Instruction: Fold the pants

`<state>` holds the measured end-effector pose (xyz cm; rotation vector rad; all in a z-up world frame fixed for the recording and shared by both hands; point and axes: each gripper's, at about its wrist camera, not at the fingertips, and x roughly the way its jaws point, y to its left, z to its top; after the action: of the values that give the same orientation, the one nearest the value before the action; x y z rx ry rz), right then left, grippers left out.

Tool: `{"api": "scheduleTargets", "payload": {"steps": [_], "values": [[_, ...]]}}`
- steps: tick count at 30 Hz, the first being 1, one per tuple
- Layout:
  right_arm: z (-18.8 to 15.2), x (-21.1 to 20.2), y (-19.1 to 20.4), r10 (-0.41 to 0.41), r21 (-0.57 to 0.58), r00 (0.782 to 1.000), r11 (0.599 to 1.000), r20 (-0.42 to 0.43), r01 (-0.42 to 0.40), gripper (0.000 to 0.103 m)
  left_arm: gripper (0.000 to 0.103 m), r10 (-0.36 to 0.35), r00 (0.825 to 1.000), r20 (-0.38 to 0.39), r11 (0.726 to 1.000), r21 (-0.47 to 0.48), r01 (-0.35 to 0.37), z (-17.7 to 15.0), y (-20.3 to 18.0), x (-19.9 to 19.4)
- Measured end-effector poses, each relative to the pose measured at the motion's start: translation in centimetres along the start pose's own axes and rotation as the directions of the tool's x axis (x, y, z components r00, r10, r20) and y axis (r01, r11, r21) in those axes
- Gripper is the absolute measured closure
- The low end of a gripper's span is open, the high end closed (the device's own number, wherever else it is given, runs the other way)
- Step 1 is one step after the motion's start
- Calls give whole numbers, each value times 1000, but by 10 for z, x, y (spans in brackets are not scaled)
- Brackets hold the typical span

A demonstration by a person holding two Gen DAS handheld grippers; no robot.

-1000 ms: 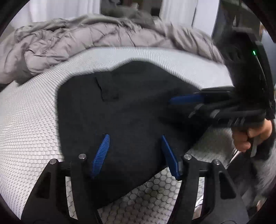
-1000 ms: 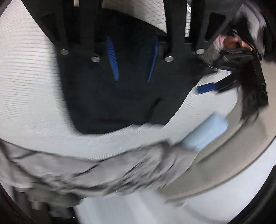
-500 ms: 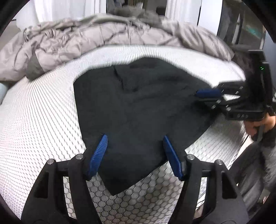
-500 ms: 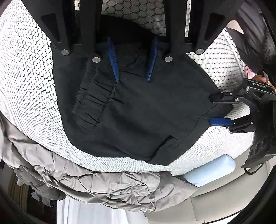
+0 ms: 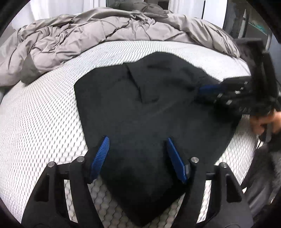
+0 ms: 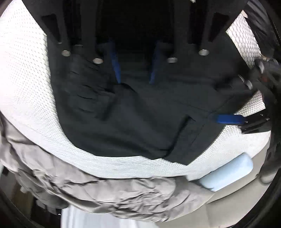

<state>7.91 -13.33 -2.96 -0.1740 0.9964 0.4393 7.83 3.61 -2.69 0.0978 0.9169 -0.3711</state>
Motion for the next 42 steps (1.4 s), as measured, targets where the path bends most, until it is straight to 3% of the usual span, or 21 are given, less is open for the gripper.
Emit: {"api": "scheduleTargets", "payload": {"steps": [2,4,6,8,11,13,15,17,20,23,25,26,29,31,34,37,39,40,42], "values": [[-3,-8,-5,32,29,999,999,17,-33,71,41,21,1000,11,1000,-7,-21,6,0,-9],[1,-17,6,24,11,999,1000,45,-24,67,42,15,996,85,999,-35,-12,15,1,-25],[9,-24,18,95,-3,990,995,100,-96,59,42,9,994,109,998,-64,-2,30,3,-24],[21,-21,30,95,-33,989,995,116,-92,55,45,16,997,72,994,-107,-8,41,12,-7],[39,11,49,99,-81,994,992,50,-94,55,61,30,999,-25,990,-140,-33,41,27,29],[41,38,51,53,-86,998,995,-24,-55,55,61,16,1000,-2,993,-114,-16,40,34,32],[38,39,44,-6,-94,999,996,-40,3,55,60,9,1000,-2,992,-127,-9,37,38,29],[29,30,29,-168,-105,985,981,-31,164,57,60,17,1000,0,993,-116,-17,33,38,26],[19,21,12,-112,-51,993,992,-22,111,58,64,53,999,-5,992,-112,-53,32,35,18],[24,14,24,-132,-97,991,986,1,132,57,66,52,996,73,989,-143,-42,46,37,-1],[25,4,26,-6,-56,999,998,32,8,57,66,63,995,72,981,-186,-49,59,43,4],[31,4,29,20,-40,999,999,48,-18,57,66,70,996,56,977,-204,-57,64,47,11],[56,20,38,-6,-22,997,1000,72,7,57,67,74,997,-19,968,-241,-76,68,61,46],[65,47,42,21,-2,1000,1000,10,-21,57,66,42,999,-9,969,-243,-43,66,69,50],[59,58,42,-35,-52,999,998,-25,33,57,65,27,1000,-1,963,-270,-27,58,76,45],[48,48,18,-201,-39,978,979,-48,199,59,65,53,999,-7,967,-250,-53,56,74,42],[42,39,3,-126,10,991,992,-55,126,59,65,80,997,-16,964,-253,-81,58,74,38],[42,36,5,-127,4,991,992,-48,127,59,66,91,996,-19,959,-267,-93,61,74,33],[44,34,15,-156,-23,987,988,-31,155,58,66,66,996,54,956,-288,-48,68,71,20]]}}
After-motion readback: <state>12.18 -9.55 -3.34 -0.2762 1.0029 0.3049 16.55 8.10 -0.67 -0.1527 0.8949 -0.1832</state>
